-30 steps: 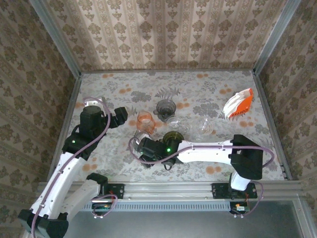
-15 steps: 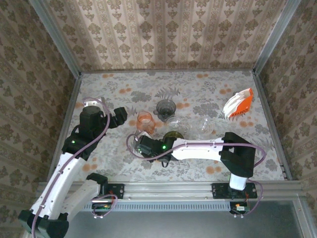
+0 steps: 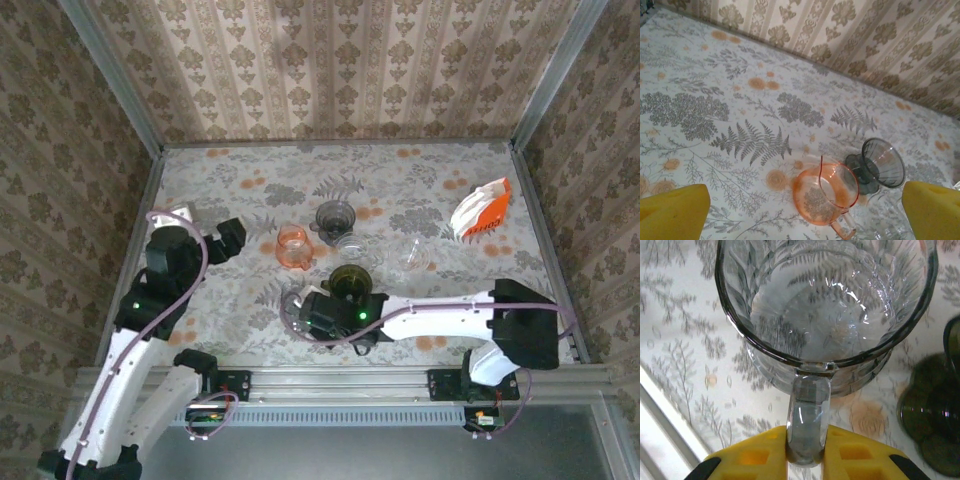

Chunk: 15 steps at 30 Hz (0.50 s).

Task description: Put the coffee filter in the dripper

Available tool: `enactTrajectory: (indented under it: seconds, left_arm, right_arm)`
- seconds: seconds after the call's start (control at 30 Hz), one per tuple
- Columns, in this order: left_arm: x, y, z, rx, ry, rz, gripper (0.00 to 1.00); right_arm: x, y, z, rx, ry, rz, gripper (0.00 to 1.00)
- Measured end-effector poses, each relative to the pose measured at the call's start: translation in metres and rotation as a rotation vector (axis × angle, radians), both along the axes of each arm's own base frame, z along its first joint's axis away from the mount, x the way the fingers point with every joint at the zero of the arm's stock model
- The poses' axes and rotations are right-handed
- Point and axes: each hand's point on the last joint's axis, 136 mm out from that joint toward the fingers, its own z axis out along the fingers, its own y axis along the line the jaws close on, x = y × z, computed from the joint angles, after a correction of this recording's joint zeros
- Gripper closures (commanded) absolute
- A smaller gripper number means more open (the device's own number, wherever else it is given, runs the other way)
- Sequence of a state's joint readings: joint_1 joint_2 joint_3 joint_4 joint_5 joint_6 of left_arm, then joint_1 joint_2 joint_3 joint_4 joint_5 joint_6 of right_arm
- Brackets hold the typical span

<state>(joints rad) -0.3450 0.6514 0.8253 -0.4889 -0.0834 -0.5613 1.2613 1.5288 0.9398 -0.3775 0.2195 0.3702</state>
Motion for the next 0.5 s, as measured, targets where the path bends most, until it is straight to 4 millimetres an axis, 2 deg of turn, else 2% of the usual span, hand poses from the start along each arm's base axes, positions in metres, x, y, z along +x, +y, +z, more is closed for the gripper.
enactTrajectory:
  seconds: [0.13, 0.3, 0.5]
  left_arm:
    - [0.003, 0.007, 0.007, -0.063, -0.016, 0.03, 0.0]
    - [0.006, 0.021, -0.002, -0.142, 0.023, 0.104, 0.0]
    - [0.005, 0.01, -0.011, -0.187, 0.021, 0.036, 0.0]
  right_arm:
    - [-0.015, -0.023, 0.001, -0.001, 0.014, -0.001, 0.79]
    - [-0.034, -0.053, 0.003, 0.004, 0.037, -0.019, 0.78]
    - [-0.045, -0.074, -0.002, -0.005, 0.063, -0.056, 0.76]
